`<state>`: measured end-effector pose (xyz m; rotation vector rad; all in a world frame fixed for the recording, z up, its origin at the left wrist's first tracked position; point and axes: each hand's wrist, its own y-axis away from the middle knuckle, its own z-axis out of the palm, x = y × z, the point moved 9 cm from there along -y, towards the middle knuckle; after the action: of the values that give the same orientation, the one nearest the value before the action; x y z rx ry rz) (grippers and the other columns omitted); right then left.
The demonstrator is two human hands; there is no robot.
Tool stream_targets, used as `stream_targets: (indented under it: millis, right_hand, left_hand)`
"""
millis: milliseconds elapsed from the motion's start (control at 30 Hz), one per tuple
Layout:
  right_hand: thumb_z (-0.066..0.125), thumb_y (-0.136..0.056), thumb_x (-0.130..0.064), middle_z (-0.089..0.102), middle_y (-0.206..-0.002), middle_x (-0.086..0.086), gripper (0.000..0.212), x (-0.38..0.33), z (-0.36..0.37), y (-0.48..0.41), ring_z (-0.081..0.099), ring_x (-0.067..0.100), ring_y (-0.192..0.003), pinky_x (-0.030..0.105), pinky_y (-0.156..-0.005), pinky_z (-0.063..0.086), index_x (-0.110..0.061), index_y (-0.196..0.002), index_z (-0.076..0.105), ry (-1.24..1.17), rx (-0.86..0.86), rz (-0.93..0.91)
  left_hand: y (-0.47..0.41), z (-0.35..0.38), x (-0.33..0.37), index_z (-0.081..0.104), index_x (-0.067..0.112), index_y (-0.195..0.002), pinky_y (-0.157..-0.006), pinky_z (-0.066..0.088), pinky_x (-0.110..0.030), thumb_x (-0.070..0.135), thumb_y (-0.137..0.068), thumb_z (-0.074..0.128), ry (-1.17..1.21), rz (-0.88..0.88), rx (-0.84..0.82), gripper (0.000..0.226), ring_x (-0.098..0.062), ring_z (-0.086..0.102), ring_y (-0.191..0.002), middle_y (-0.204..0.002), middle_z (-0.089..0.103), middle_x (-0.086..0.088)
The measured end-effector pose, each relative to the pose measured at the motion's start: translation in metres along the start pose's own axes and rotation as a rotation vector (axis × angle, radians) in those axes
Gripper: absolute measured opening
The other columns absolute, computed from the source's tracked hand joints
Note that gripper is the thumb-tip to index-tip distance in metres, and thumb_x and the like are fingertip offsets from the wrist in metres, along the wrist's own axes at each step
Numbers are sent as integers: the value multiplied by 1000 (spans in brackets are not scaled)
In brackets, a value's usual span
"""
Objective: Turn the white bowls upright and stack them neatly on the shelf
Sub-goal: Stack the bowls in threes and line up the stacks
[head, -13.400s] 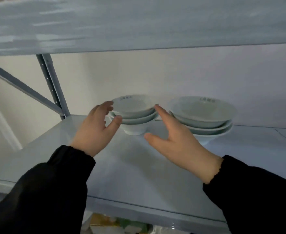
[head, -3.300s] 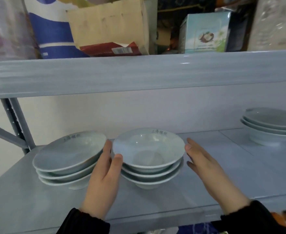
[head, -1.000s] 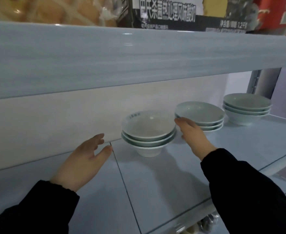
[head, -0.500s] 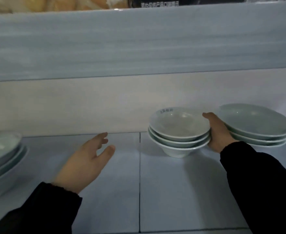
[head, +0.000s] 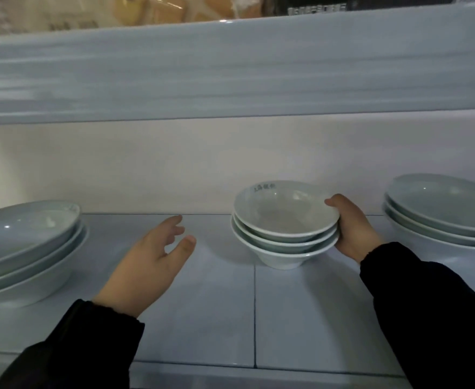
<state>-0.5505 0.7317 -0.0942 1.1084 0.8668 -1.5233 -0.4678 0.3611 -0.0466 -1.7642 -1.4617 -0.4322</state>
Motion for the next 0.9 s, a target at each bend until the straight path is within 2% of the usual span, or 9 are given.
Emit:
stream_targets:
  millis: [233,367,533,667,767,833,900]
  right_hand:
    - [49,-95,-21,74,-89,13,26,14,45,16,70,28,-83,38,-83,51,-5,-101,68,-12,-61,-19]
    - [50,-95,-25,74,-98,16,30,21,77,26,69,30,-92,39,-86,51,-4,-108,68,3,-97,-32]
    - [52,-94,-28,72,-107,18,37,36,117,39,68,33,-99,42,-89,51,-2,-116,66,33,-125,-18]
    - [52,-92,-29,71,-98,15,30,45,150,48,65,31,-95,40,-85,50,-6,-104,67,38,-170,-31]
    - [53,-93,-31,72,-109,18,39,52,171,55,67,35,-104,44,-93,50,-3,-114,67,45,-177,-28]
    - [57,-86,-36,69,-120,21,53,56,183,58,64,38,-114,48,-101,48,-1,-126,63,51,-192,-25]
    - [58,-84,-36,68,-123,22,57,61,195,62,63,39,-117,49,-103,47,-2,-130,61,48,-206,-25]
  left_hand:
    - [0,-32,-26,44,32,-142,-94,40,-27,53,-91,52,24,-2,4,56,-3,53,-120,-126,57,20]
    - [1,-48,-43,44,33,-142,-94,40,-26,61,-90,52,28,1,1,60,-2,53,-119,-126,57,22]
    - [5,-70,-65,42,34,-143,-93,40,-25,56,-91,51,22,-13,0,57,-1,52,-121,-128,56,22]
    - [12,-89,-83,44,32,-142,-93,39,-24,51,-91,53,47,-40,22,55,-1,51,-121,-127,56,21]
    - [18,-101,-95,46,30,-142,-92,39,-23,48,-91,55,67,-49,34,55,-1,52,-120,-126,58,19]
    - [21,-109,-101,47,29,-141,-92,40,-23,48,-90,56,82,-50,49,55,-2,54,-119,-126,59,16]
    - [25,-113,-105,48,28,-141,-91,40,-20,46,-91,57,96,-46,54,53,0,54,-118,-129,59,13]
